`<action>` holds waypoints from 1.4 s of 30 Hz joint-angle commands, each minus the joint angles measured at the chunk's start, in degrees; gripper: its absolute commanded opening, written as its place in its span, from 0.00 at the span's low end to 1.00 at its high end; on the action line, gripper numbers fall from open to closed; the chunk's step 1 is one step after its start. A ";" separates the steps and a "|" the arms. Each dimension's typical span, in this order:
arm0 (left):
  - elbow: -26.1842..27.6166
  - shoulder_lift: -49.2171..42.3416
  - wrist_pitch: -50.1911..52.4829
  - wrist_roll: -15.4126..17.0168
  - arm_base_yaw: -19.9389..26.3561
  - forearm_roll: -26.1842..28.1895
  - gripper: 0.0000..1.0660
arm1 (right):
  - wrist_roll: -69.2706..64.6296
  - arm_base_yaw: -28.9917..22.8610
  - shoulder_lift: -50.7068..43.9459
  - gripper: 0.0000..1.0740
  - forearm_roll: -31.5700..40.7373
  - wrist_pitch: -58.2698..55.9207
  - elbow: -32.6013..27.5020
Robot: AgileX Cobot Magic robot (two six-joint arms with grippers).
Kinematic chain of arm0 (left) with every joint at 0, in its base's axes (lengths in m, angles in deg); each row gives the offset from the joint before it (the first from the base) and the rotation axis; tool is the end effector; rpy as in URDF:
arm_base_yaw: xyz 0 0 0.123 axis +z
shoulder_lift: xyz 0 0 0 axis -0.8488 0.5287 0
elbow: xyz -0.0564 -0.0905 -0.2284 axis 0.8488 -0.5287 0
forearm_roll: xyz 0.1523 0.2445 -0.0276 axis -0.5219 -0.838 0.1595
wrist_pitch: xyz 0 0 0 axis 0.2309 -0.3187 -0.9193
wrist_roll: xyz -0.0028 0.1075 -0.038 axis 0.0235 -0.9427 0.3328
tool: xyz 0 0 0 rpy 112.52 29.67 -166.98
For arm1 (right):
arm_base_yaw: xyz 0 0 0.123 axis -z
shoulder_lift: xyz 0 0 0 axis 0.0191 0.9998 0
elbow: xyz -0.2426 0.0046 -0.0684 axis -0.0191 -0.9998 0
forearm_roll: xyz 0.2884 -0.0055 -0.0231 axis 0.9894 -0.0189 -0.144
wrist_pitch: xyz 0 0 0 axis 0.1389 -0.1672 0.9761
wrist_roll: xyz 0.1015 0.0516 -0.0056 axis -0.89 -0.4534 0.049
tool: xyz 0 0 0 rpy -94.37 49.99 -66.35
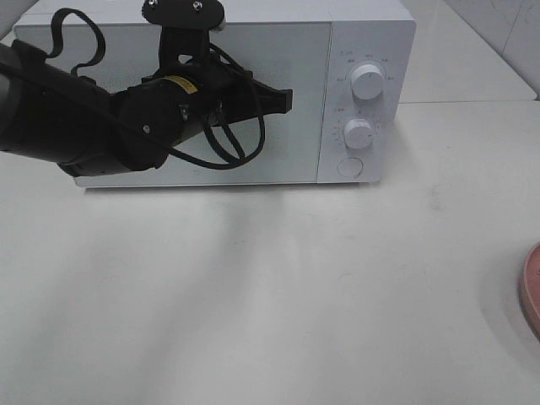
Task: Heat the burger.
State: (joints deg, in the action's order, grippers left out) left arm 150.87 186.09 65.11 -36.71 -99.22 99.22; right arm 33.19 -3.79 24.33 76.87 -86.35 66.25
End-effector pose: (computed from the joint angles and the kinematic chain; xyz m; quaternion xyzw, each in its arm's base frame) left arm 0.3625 -0.2766 0.1183 0.1446 0.7863 -0.1528 0.5809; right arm 0.0848 -0.0022 0.2894 0.0146 0.8392 0.0029 0.5436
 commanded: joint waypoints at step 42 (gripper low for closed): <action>0.69 -18.39 -83.88 13.24 2.86 -18.33 0.92 | 0.34 0.29 -1.72 0.70 0.06 0.69 0.00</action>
State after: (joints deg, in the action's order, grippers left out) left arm 151.67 169.24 -15.57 -25.42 -98.31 82.14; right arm 33.19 -3.79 24.33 76.87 -86.35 66.25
